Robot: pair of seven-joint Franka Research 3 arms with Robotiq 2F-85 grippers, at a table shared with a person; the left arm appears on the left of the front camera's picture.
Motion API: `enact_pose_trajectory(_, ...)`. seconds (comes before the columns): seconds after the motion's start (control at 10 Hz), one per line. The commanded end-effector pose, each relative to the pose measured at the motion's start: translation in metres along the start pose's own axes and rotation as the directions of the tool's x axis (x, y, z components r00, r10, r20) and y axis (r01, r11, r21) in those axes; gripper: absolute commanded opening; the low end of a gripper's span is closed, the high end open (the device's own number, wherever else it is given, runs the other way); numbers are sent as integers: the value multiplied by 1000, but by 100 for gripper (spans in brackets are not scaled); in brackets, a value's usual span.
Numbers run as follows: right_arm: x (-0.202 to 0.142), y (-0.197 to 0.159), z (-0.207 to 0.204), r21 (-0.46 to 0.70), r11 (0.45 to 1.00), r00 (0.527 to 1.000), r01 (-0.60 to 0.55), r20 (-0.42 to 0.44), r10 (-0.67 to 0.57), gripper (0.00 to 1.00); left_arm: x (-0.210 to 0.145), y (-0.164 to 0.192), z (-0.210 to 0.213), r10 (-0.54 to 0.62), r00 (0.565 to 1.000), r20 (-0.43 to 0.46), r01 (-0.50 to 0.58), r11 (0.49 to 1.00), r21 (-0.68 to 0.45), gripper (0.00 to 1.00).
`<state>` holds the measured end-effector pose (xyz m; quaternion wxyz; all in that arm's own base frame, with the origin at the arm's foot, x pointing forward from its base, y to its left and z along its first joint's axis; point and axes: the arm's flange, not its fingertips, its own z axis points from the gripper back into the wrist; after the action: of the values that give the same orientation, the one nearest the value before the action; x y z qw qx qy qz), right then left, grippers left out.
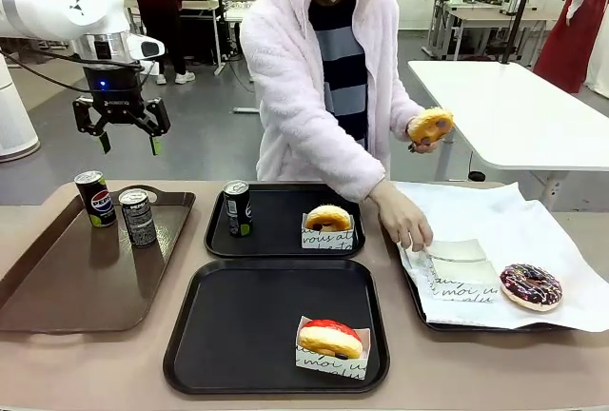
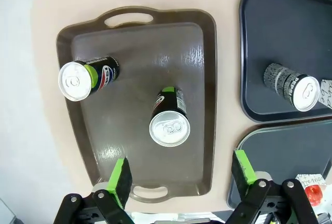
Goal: Set up donuts and drinks on trays.
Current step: Pick up one Pepsi coke from the Handle tray and place it on the Flat Tray without a Pepsi coke.
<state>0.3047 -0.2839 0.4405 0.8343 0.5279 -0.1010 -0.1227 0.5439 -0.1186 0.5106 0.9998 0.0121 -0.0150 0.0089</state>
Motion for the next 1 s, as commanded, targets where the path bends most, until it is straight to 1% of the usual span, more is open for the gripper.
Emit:
enact_pose_trajectory(0.0,0,0,0,15,1000,1000,-10,6,10,100,-2,-3,-2,0,1000,-8,0,1000,-12,100)
enact_pose_trajectory(0.3,0,0,0,15,1000,1000,-10,6,10,100,-1,-2,-1,-3,1000,-2,3,1000,-4,100)
enact_pose_trajectory(0.4,0,0,0,15,1000,1000,-10,6,10,100,0,0,-12,-93,993,67,92,996,10,100)
enact_pose_trajectory(0.5,0,0,0,15,1000,1000,-10,6,10,100,-11,10,-28,-138,982,127,133,990,46,100)
enact_pose_trajectory(0.6,0,0,0,15,1000,1000,-10,6,10,100,-14,18,-35,-177,975,132,171,984,53,100)
enact_pose_trajectory(0.7,0,0,0,15,1000,1000,-10,6,10,100,-18,24,-43,-191,969,156,186,981,47,100)
enact_pose_trajectory(0.9,0,0,0,15,1000,1000,-10,6,10,100,-19,27,-55,-209,969,135,206,978,35,100)
